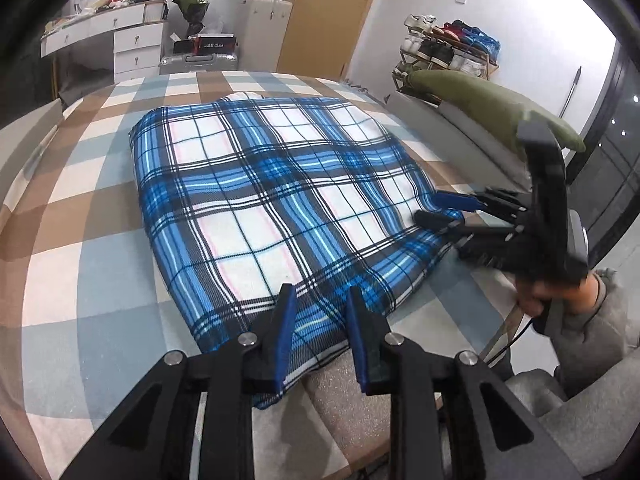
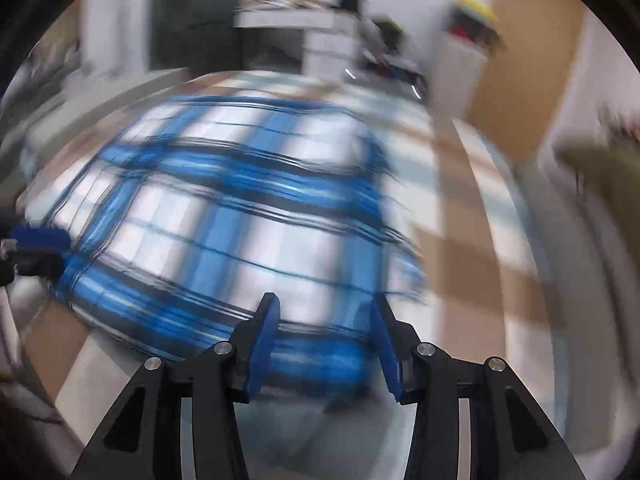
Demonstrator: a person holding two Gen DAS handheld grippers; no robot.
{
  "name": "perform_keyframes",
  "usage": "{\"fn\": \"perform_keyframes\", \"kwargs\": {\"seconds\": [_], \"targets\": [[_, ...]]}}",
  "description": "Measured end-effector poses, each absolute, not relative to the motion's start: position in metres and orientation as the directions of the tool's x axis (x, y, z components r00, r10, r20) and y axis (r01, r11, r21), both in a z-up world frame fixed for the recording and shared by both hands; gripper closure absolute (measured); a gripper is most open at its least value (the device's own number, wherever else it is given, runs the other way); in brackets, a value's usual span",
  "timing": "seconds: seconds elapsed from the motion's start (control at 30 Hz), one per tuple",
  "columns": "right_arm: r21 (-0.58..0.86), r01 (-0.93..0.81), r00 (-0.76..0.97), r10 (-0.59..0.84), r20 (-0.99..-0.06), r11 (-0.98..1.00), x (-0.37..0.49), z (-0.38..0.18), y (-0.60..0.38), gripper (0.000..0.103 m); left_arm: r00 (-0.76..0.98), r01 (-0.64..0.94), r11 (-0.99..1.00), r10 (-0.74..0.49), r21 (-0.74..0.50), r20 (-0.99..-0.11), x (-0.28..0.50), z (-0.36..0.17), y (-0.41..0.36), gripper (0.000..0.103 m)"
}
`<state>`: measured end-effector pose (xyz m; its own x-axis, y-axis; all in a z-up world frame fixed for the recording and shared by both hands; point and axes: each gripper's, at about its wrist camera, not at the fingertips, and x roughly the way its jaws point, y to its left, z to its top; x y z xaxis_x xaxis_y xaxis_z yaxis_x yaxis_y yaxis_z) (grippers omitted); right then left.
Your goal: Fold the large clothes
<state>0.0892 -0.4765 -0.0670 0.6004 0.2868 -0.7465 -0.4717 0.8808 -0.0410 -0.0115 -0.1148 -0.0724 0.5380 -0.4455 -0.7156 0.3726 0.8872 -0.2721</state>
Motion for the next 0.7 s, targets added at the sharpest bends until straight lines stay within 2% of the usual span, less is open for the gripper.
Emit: {"fn": "perform_keyframes", "kwargs": {"seconds": [0.1, 0.27, 0.3, 0.37, 0.4, 0.47, 0.5, 0.57, 0.6, 0.63, 0.7], "targets": [[0.005, -0.411, 0.609, 0.279, -0.742, 0.912, 0.097, -0.057, -0.499, 0.058, 0.537, 0.37, 0.886, -0.448, -0.278, -0.715, -0.01, -0.07, -0.115, 0.084], [0.338, -0.393, 0.497, 0.507, -0.704, 0.855, 0.117, -0.053, -0.516, 0.058, 0.565, 0.343, 0.885, -0.462, -0.314, -0.684, -0.012, -0.058, -0.106, 0.083], [0.348, -0.389, 0.493, 0.512, -0.703, 0.853, 0.122, -0.054, -0.513, 0.055, 0.581, 0.328, 0.888, -0.459, -0.322, -0.673, -0.012, -0.055, -0.101, 0.083], [0.346, -0.397, 0.486, 0.514, -0.707, 0.85, 0.124, -0.056, -0.505, 0.056, 0.603, 0.297, 0.882, -0.47, -0.366, -0.645, -0.011, -0.049, -0.088, 0.083], [0.345, -0.397, 0.481, 0.513, -0.711, 0.851, 0.125, -0.057, -0.502, 0.062, 0.609, 0.285, 0.879, -0.474, -0.381, -0.636, -0.01, -0.048, -0.084, 0.082], [0.359, -0.435, 0.448, 0.544, -0.71, 0.826, 0.127, -0.057, -0.496, 0.098, 0.633, 0.232, 0.885, -0.452, -0.403, -0.629, -0.004, -0.049, -0.072, 0.082], [0.353, -0.459, 0.445, 0.555, -0.703, 0.815, 0.124, -0.052, -0.492, 0.101, 0.642, 0.199, 0.894, -0.429, -0.402, -0.635, -0.002, -0.05, -0.069, 0.082], [0.428, -0.542, 0.428, 0.676, -0.6, 0.723, 0.115, -0.033, -0.492, 0.101, 0.652, 0.134, 0.895, -0.402, -0.425, -0.643, 0.006, -0.055, -0.06, 0.082], [0.45, -0.543, 0.427, 0.694, -0.579, 0.709, 0.115, -0.028, -0.495, 0.101, 0.651, 0.103, 0.893, -0.393, -0.438, -0.649, 0.01, -0.058, -0.057, 0.082], [0.456, -0.522, 0.435, 0.685, -0.584, 0.721, 0.119, -0.027, -0.498, 0.101, 0.649, 0.074, 0.891, -0.384, -0.447, -0.657, 0.013, -0.061, -0.054, 0.082], [0.419, -0.426, 0.46, 0.591, -0.663, 0.802, 0.136, -0.039, -0.506, 0.101, 0.647, 0.05, 0.881, -0.387, -0.47, -0.657, 0.016, -0.065, -0.05, 0.082]]}}
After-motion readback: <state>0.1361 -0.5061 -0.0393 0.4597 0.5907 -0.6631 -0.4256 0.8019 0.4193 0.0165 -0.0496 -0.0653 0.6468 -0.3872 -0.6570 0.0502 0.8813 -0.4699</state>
